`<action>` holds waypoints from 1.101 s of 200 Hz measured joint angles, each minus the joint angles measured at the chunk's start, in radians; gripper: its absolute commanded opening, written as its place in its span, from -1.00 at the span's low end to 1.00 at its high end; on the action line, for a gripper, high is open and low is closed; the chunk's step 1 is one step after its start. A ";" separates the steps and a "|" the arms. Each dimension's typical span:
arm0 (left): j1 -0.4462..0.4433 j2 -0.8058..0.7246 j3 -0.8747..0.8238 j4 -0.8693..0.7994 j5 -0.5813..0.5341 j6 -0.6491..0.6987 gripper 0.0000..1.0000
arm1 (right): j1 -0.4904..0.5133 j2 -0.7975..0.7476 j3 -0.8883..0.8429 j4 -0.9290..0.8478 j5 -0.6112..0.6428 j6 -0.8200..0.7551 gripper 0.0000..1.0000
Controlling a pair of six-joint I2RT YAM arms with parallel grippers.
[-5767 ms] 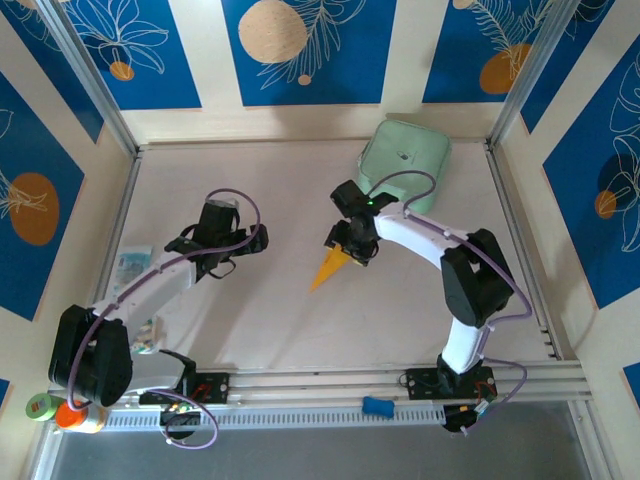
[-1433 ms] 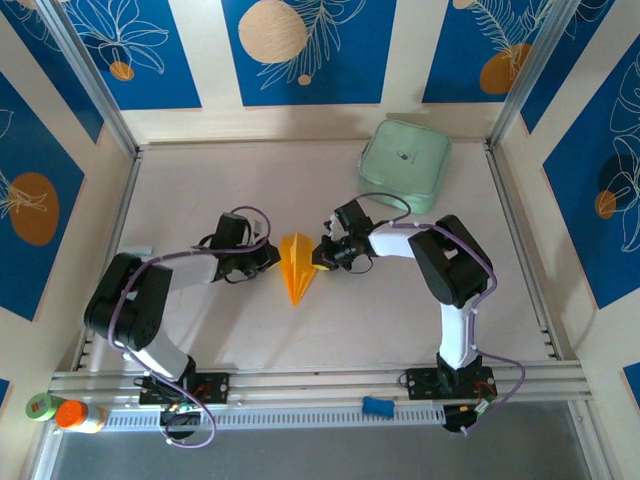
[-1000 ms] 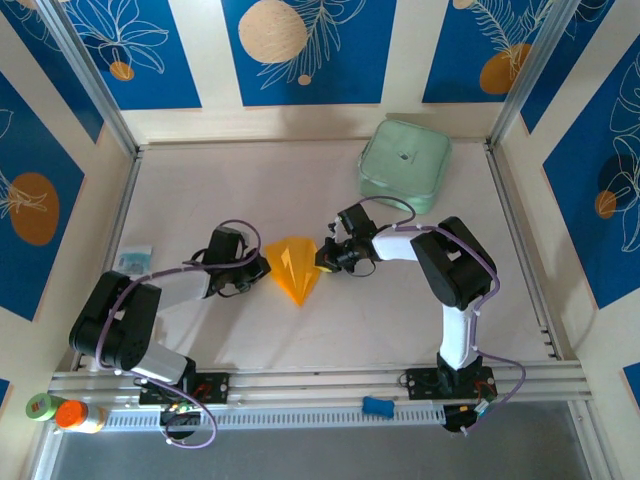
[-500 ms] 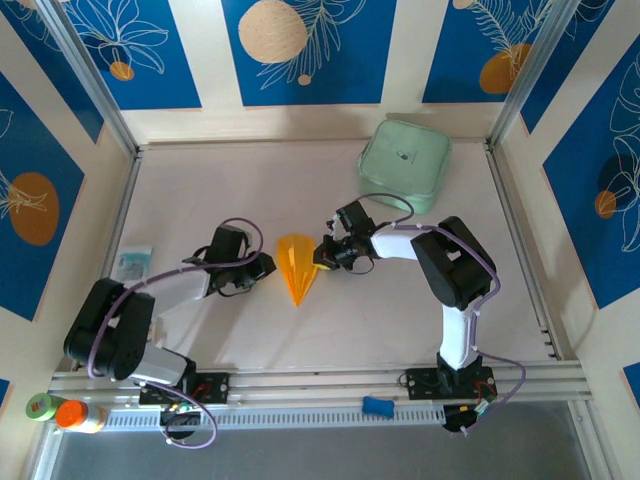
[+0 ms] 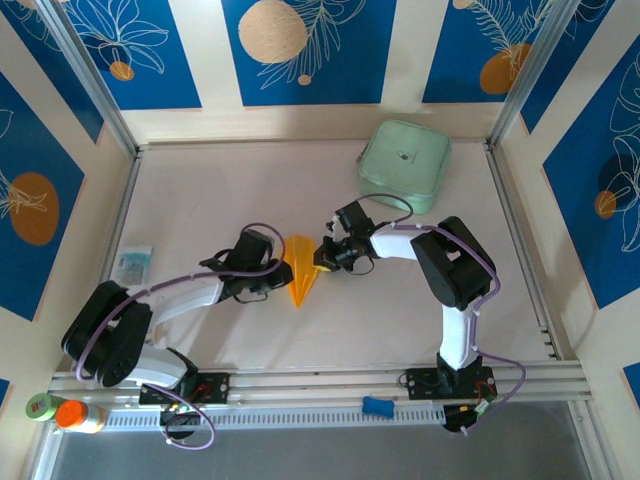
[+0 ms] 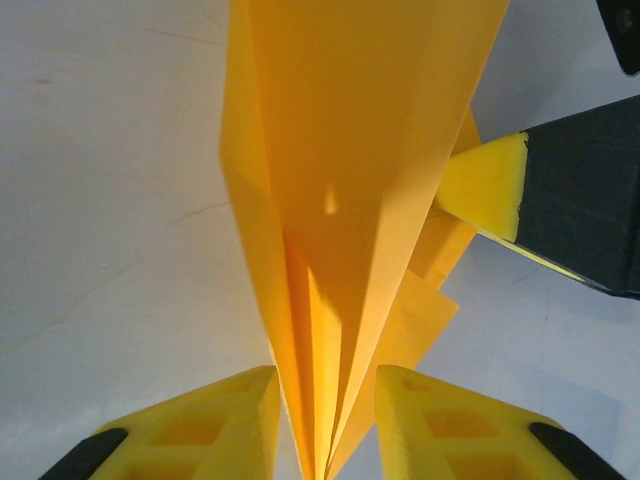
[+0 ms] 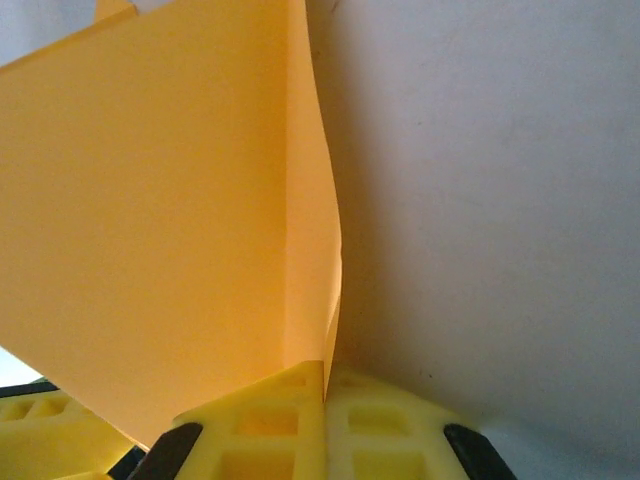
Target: Fold a paper plane with a square sheet of paper (pick it up from the middle)
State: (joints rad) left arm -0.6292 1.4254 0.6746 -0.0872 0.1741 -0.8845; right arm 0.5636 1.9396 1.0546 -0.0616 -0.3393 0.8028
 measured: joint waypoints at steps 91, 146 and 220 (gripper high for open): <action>-0.026 0.069 0.070 -0.016 -0.011 0.015 -0.29 | 0.000 0.000 0.000 -0.006 0.001 0.000 -0.91; -0.060 0.143 0.106 -0.046 -0.011 0.049 -0.20 | 0.000 0.000 0.000 -0.006 0.000 0.000 -0.91; -0.119 0.182 0.190 -0.125 -0.057 0.125 -0.15 | 0.000 0.000 0.000 -0.006 0.000 0.000 -0.91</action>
State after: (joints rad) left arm -0.7479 1.6070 0.8646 -0.2123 0.1173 -0.7593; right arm 0.5636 1.9396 1.0550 -0.0677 -0.3389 0.8028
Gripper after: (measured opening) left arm 0.416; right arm 0.043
